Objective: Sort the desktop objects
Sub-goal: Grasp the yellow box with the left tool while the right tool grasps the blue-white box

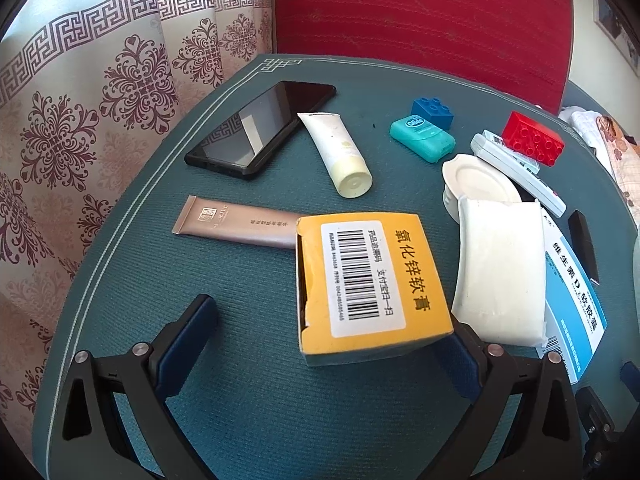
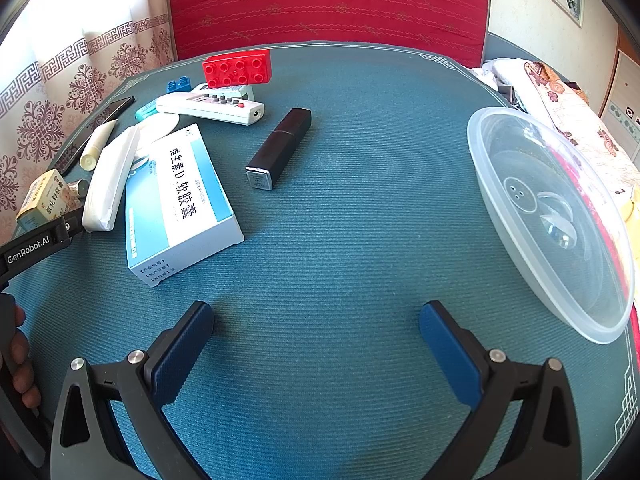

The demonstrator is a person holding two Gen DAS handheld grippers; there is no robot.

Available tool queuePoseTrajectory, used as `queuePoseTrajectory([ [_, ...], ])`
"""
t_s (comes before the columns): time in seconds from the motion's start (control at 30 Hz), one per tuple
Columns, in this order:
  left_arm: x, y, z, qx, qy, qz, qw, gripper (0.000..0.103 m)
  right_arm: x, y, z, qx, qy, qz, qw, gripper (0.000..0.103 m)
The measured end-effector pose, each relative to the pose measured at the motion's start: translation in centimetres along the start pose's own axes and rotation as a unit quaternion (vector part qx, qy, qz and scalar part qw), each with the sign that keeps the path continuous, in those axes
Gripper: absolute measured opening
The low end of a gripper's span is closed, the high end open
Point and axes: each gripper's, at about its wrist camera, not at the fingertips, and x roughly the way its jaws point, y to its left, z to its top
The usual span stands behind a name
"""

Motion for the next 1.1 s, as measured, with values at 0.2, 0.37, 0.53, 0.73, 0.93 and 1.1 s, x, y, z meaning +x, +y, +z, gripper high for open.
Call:
queuePoseTrajectory([
  [0.2, -0.2, -0.2, 0.0, 0.009, -0.01, -0.013, 0.9998, 0.09, -0.1, 0.4, 0.0, -0.012, -0.001, 0.017, 1.0, 0.103],
  [0.37, -0.4, 0.0, 0.0, 0.004, -0.019, -0.023, 0.9996, 0.078, -0.3, 2.4, -0.2, -0.067, 0.0, 0.053, 0.996, 0.103],
  [0.53, -0.7, 0.9, 0.1, -0.022, -0.028, -0.021, 0.9991, 0.057, 0.0, 3.9, 0.0, -0.105, 0.001, 0.076, 0.992, 0.103],
  [0.73, -0.6, 0.7, 0.2, -0.029, -0.029, -0.019, 0.999, 0.054, 1.1, 4.7, 1.7, -0.119, 0.001, 0.087, 0.989, 0.103],
  [0.93, -0.6, 0.7, 0.1, -0.029, -0.028, -0.018, 0.999, 0.054, 2.1, 5.6, 3.2, -0.125, -0.005, 0.09, 0.988, 0.103],
  [1.1, -0.7, 0.5, 0.0, -0.028, -0.028, -0.016, 0.9991, 0.054, 2.4, 6.4, 3.9, -0.131, -0.019, 0.094, 0.987, 0.094],
])
